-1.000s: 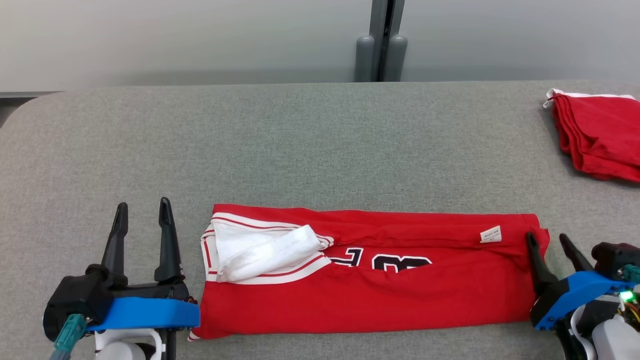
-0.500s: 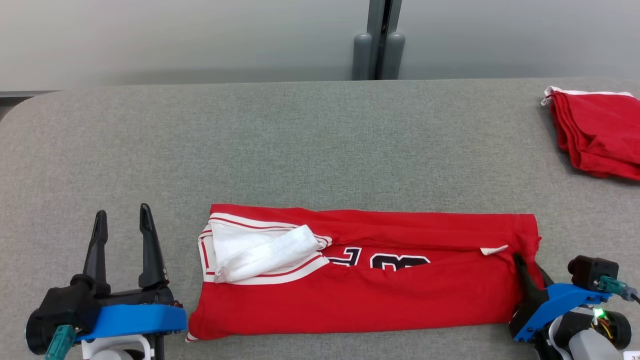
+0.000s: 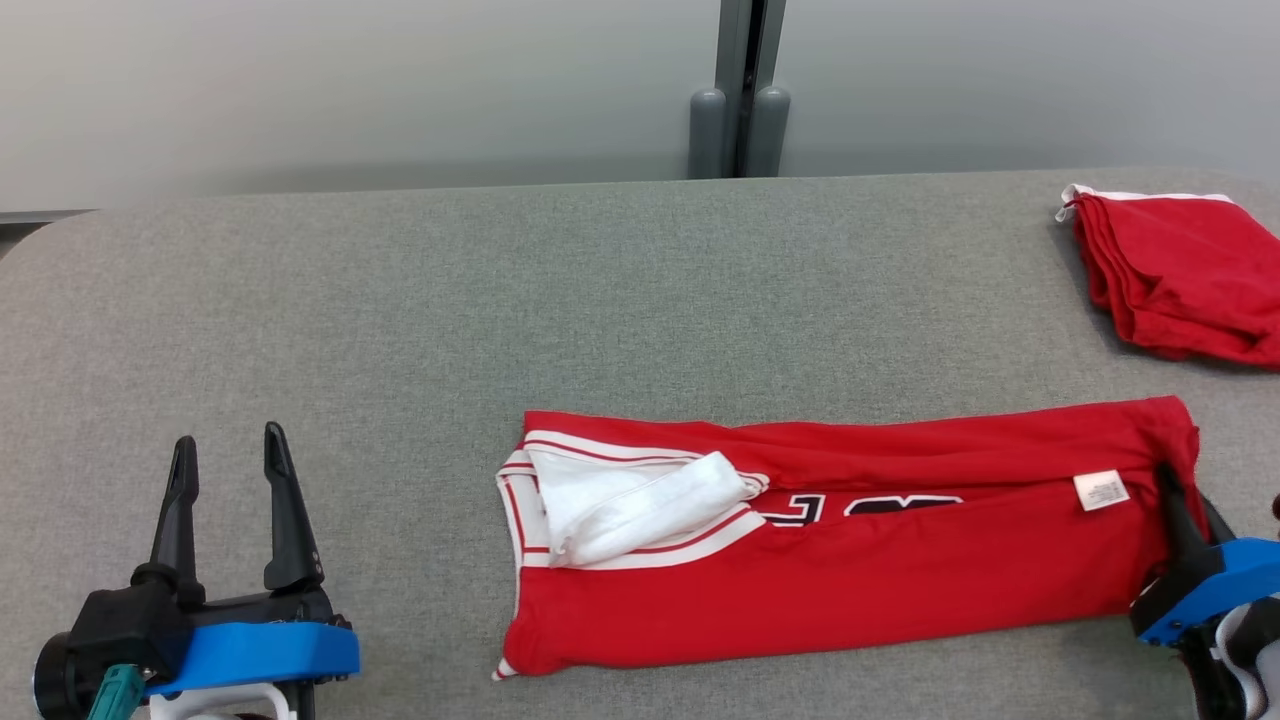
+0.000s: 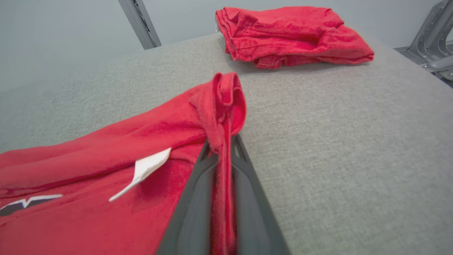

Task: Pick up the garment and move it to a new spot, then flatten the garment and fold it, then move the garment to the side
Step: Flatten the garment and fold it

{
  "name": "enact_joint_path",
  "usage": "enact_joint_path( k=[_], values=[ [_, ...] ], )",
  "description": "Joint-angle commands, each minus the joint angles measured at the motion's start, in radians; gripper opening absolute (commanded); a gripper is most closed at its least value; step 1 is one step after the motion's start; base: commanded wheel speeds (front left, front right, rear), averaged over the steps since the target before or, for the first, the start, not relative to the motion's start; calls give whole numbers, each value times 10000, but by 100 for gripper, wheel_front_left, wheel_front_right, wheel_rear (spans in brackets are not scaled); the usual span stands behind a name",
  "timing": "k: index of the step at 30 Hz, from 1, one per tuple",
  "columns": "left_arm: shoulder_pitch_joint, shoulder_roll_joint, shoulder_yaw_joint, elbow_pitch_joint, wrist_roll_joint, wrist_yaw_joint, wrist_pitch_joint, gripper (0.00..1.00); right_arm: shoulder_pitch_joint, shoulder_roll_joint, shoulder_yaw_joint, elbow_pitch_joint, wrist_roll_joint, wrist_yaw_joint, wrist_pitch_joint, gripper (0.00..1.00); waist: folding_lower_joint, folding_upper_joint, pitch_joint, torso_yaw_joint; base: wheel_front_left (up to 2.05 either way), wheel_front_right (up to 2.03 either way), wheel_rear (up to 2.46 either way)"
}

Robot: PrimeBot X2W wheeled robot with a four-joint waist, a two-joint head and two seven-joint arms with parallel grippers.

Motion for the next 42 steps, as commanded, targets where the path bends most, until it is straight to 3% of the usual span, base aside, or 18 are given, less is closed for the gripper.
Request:
enact_joint_path(
  k=[1,7,16,26,33,42],
  values=[
    [80,-32,17,21,39,-53,-22,100,-66,-113,-67,-48,35,-16,-103,0,0,0,-15,-12,0,0,0],
    [162,-43,166,93,99,-61,-22,100,-98,-324,-233,-570,-109,-11,-153,0,0,0,-110,-116,0,0,0],
    [153,-49,43,178,-47,6,-22,100,325,511,320,-2545,-207,-8,352,0,0,0,-169,-134,0,0,0],
    [-59,-49,-172,254,-138,79,-22,100,825,1828,1719,-4541,-431,-8,1217,0,0,0,-50,139,0,0,0],
    [-270,-48,-399,331,-181,95,-23,100,436,2418,2858,-4603,-333,-8,1259,0,0,0,95,415,0,0,0],
    [-614,-48,-676,476,-238,74,-23,100,-294,2527,4610,-4100,568,-8,890,0,0,0,333,836,0,0,0]
  ],
)
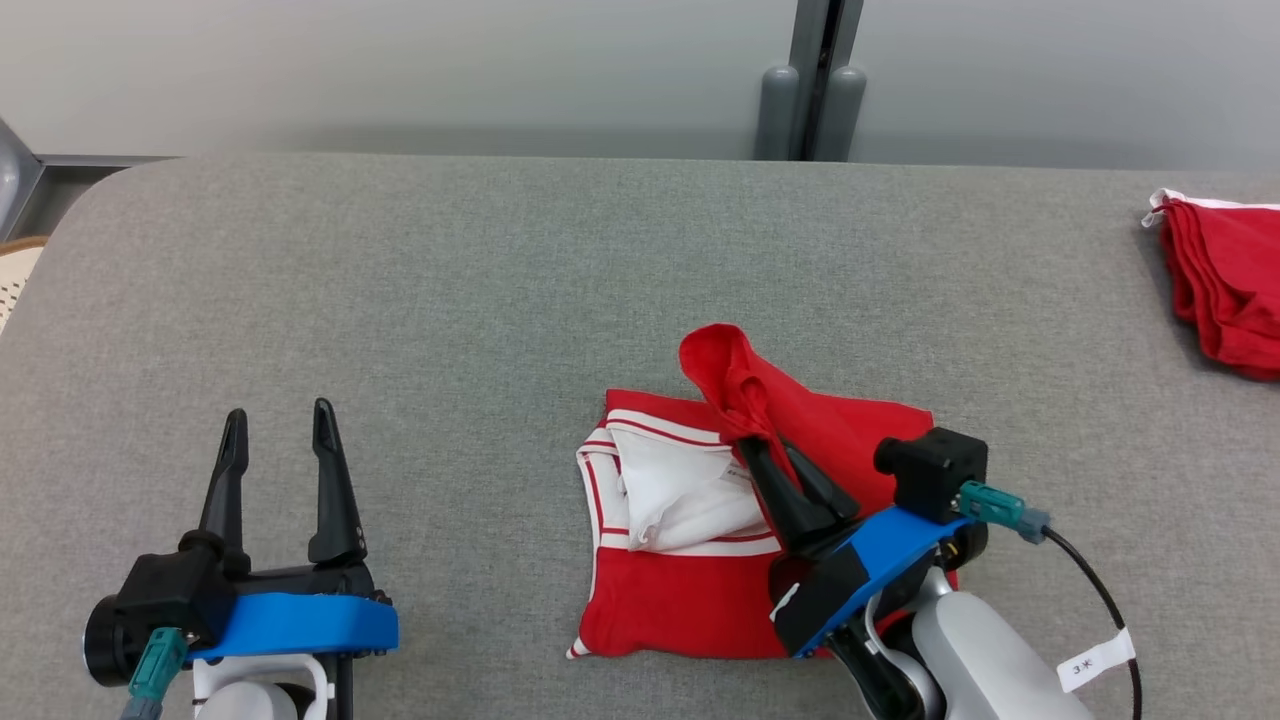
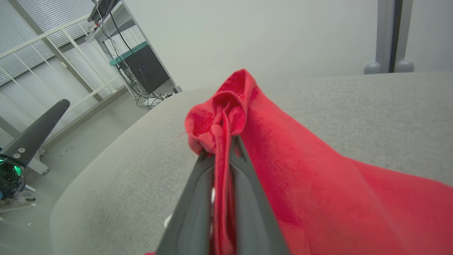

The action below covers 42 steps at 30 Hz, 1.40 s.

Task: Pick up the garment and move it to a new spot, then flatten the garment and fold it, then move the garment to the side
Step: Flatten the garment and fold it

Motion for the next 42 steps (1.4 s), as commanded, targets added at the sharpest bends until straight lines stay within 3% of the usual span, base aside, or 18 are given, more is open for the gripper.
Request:
enact_joint_path(
  k=[1,10,11,12,21,30,42],
  values=[
    [-169,-14,-72,45,-18,16,-23,100,-233,3,385,139,232,1,-123,0,-1,0,57,111,0,0,0],
    [-298,-12,-85,106,-84,30,-23,100,-703,1,1446,741,1084,1,-653,0,-1,0,123,279,0,0,0],
    [-300,-12,-70,112,-76,43,-23,100,-761,8,1586,821,1245,1,-680,75,-1,0,129,270,0,0,0],
    [-298,-11,-62,116,-82,62,-23,100,-807,3,1656,900,1335,1,-747,100,-1,0,134,251,0,0,0],
    [-308,-11,-27,135,-148,104,-23,100,-1269,-2,1466,1323,667,1,-1204,100,-1,0,23,-125,0,0,0],
    [-7,-10,112,76,-13,52,-23,100,-570,-239,-605,460,-1117,1,-1626,100,-1,0,-392,-757,0,0,0],
    [397,-11,8,163,127,99,-23,100,1468,-341,-2934,-1341,-2353,1,-1506,100,-1,0,-790,-1093,0,0,0]
  ],
)
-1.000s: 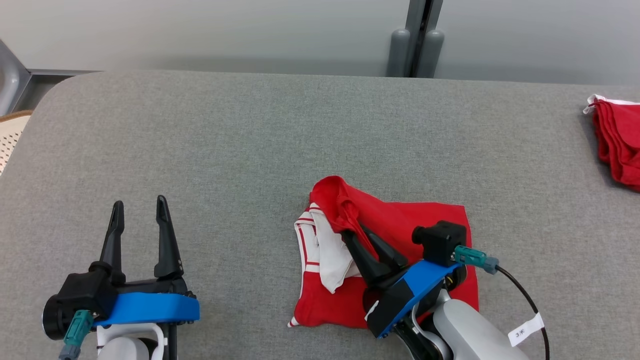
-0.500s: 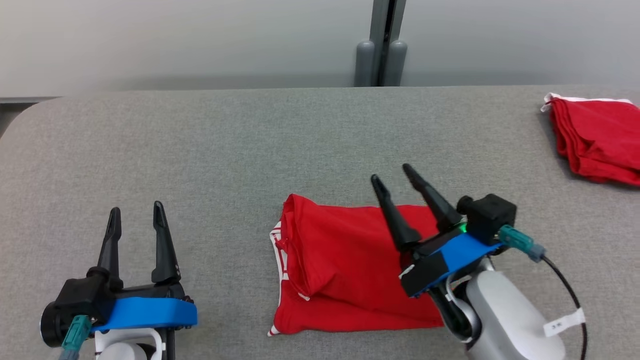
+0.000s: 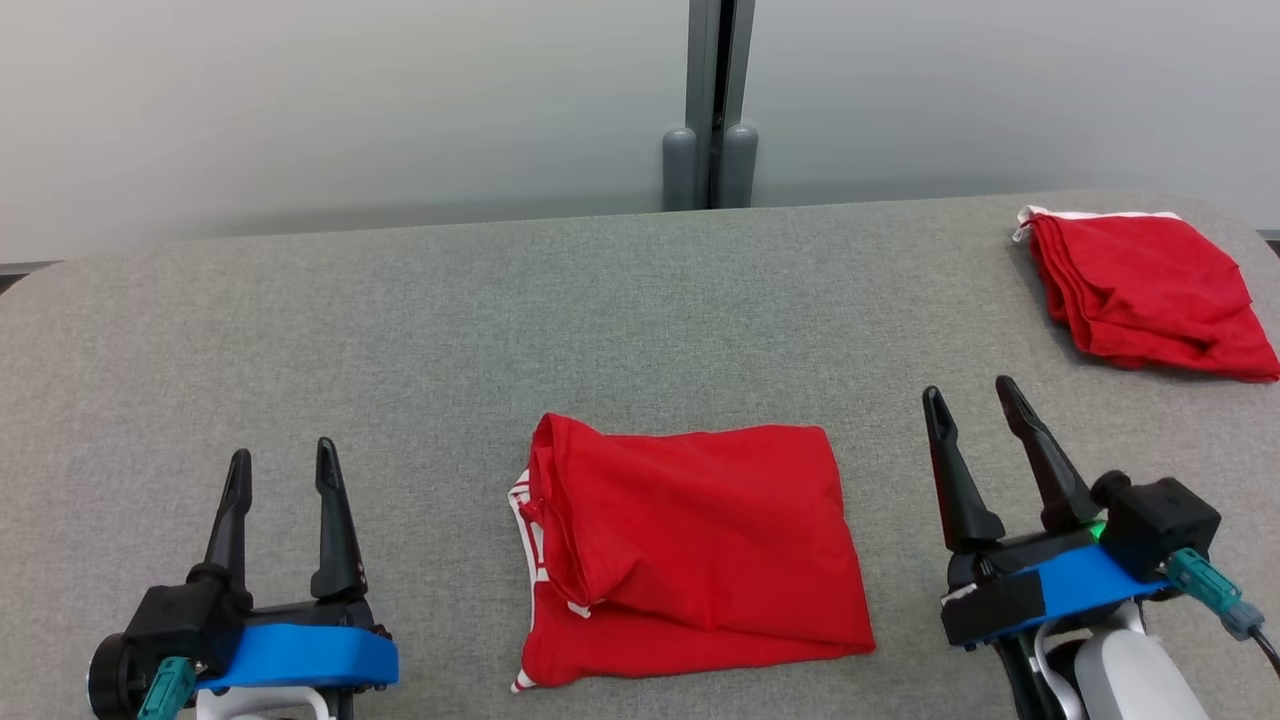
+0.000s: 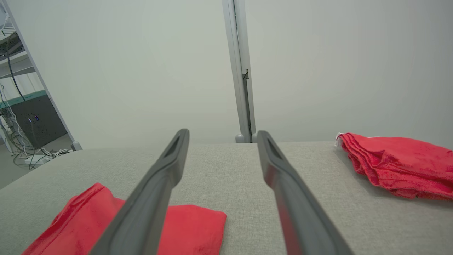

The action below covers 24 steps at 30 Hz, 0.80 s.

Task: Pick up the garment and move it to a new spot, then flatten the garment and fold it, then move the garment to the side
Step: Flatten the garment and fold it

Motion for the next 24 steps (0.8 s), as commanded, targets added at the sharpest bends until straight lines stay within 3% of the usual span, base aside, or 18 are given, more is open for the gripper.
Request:
enact_joint_path(
  k=[1,9,16,24],
  values=[
    [97,-11,-13,14,89,66,-23,100,382,67,-211,-218,-148,1,101,100,1,0,-65,-12,0,0,0],
    [367,-10,-116,63,213,120,-23,100,1609,292,-1144,-1046,-560,1,455,100,1,0,-278,88,0,0,0],
    [456,-15,-247,125,445,-8,-23,100,1931,378,-1313,-1372,-697,1,714,100,1,0,-404,90,0,0,0],
    [201,-13,-1812,420,616,-446,-23,100,1965,386,-1284,-1429,-700,1,807,100,1,0,-495,146,0,0,0]
  ],
)
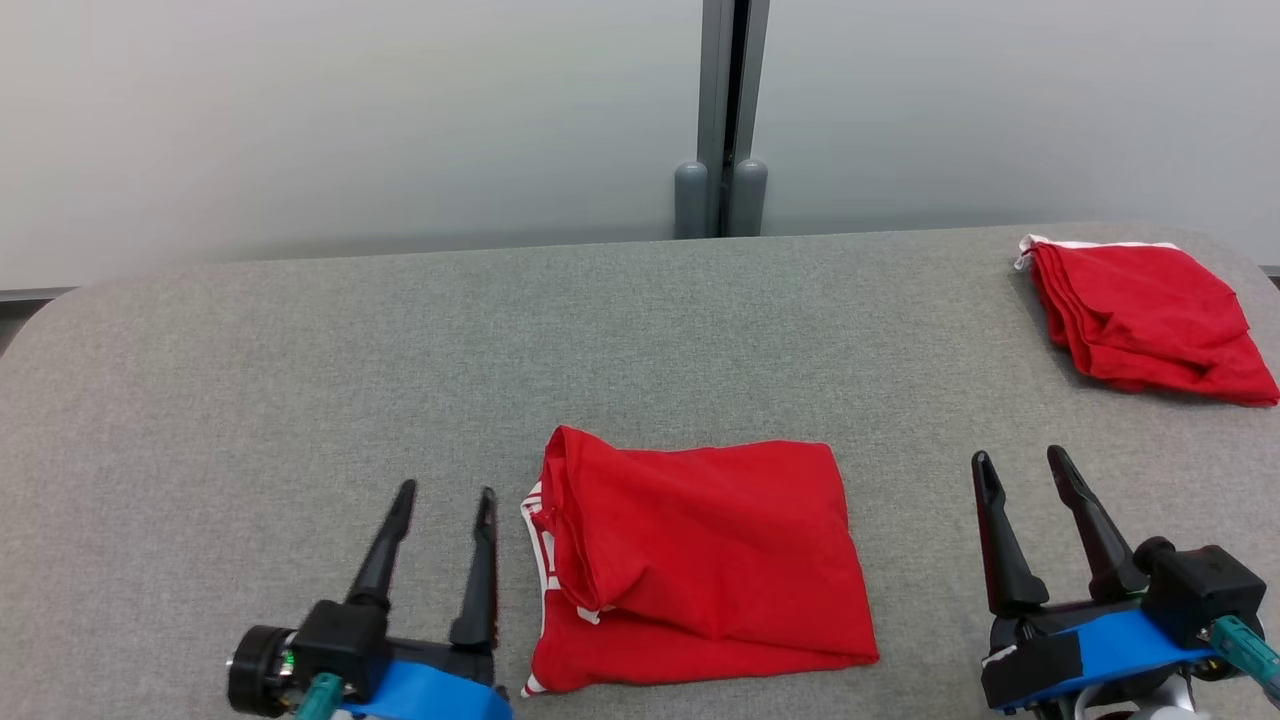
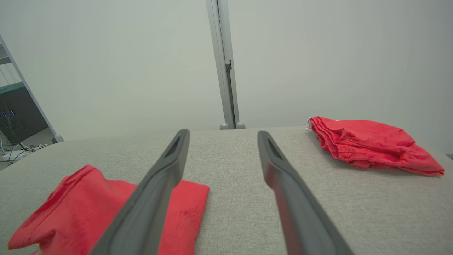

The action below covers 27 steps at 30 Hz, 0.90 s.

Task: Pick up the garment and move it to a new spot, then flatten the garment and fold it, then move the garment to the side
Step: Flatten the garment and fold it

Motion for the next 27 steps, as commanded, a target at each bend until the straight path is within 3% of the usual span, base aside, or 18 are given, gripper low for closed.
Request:
enact_joint_path(
  k=[1,12,22,25,27],
  values=[
    [-156,-13,-437,127,72,-93,-23,100,139,13,10,-19,-3,1,27,100,1,0,-8,-4,0,0,0],
    [-279,105,-2438,1444,-86,-310,206,100,52,10,83,86,76,1,-41,100,1,0,172,-284,0,0,0],
    [-768,278,-2925,2697,-546,-332,215,100,-211,9,96,276,188,1,-222,100,1,0,505,-552,0,0,0],
    [-970,271,-3037,2971,-664,-335,168,0,-256,9,113,342,205,1,-257,100,1,0,533,-590,0,0,0],
    [-1042,264,-3069,3014,-716,-336,150,0,-251,11,115,362,211,1,-281,100,1,0,535,-592,0,0,0]
  ],
)
